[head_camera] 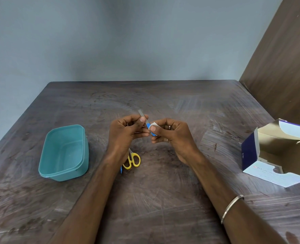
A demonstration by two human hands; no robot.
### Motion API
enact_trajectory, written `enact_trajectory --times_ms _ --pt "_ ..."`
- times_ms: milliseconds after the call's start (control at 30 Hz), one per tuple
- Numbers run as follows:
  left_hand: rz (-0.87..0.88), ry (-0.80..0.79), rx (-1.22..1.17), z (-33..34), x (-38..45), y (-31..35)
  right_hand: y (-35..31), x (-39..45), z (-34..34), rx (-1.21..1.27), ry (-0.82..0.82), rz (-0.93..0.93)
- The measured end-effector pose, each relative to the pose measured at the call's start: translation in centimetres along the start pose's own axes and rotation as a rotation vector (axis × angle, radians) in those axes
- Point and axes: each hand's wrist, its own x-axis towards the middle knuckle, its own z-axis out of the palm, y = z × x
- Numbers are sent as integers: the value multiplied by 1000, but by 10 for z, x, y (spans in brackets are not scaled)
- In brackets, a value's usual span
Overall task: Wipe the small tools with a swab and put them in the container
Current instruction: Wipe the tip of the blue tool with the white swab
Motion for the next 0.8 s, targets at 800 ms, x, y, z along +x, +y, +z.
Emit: enact_trajectory --times_ms 800 --pt "-56 42 -116 -3 2 -1 -3 -1 -6 128 -138 103"
